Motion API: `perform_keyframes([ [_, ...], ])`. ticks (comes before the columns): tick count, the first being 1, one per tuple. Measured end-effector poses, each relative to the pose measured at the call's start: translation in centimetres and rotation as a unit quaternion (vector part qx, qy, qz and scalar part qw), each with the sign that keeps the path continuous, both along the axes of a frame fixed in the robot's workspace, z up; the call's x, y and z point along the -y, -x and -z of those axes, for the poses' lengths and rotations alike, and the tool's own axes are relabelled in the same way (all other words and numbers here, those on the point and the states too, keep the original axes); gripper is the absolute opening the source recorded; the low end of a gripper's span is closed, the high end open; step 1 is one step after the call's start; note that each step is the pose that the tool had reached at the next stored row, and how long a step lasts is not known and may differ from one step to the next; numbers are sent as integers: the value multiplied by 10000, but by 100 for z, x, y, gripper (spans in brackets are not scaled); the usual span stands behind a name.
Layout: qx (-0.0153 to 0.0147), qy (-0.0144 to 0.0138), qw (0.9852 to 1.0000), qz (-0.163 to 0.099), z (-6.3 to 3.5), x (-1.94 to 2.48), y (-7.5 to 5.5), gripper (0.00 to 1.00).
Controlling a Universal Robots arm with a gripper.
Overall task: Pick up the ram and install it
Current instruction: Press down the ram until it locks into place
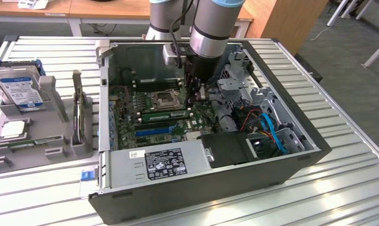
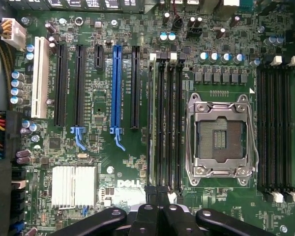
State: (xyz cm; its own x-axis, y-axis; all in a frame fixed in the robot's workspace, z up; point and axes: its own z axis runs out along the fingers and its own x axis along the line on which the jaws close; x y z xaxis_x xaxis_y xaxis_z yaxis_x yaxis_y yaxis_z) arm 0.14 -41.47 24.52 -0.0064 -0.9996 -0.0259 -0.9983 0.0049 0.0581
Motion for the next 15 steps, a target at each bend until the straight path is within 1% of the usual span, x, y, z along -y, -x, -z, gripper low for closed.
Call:
perform_keyframes([
  [3, 0, 0, 10000, 0, 21, 0, 0, 10],
  [15, 0, 0, 10000, 0, 24, 0, -21, 10],
])
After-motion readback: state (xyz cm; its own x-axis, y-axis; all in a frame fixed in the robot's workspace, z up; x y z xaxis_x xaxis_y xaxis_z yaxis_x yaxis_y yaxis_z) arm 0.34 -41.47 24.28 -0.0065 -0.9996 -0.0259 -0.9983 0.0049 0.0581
